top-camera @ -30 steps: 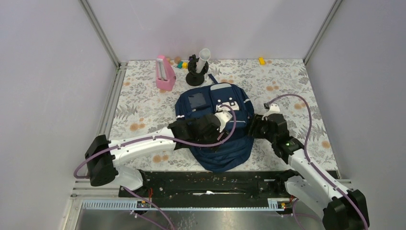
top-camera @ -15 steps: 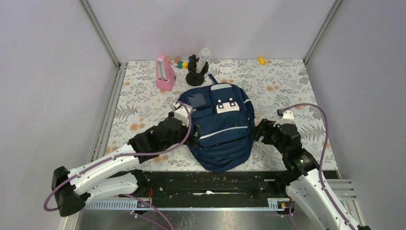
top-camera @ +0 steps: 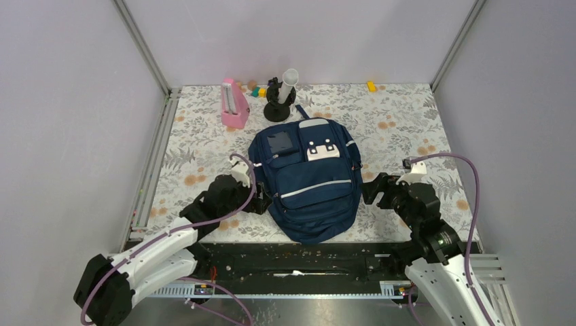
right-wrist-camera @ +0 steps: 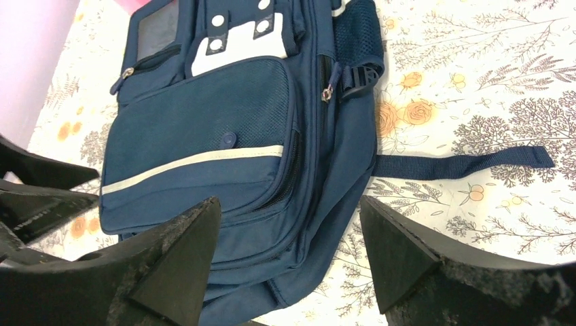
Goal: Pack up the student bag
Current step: Zip the student bag at the center of the board.
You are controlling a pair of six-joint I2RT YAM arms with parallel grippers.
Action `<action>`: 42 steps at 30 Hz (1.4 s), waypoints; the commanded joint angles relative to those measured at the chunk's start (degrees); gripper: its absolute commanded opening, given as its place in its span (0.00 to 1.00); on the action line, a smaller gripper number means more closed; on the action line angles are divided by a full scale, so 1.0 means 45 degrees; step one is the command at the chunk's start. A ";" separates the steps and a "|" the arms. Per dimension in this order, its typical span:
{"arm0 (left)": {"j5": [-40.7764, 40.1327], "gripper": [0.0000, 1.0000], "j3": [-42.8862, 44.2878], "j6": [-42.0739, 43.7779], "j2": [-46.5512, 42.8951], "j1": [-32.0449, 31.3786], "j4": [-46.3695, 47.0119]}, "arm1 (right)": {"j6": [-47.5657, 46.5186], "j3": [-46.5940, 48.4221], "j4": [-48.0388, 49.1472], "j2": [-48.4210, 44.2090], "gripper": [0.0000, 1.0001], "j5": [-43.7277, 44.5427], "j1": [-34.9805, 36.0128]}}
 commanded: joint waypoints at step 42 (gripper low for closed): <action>0.4588 0.00 -0.0778 0.0504 0.2248 0.0375 0.4206 | 0.0074 0.0474 -0.0713 -0.0576 0.80 -0.0685 -0.0001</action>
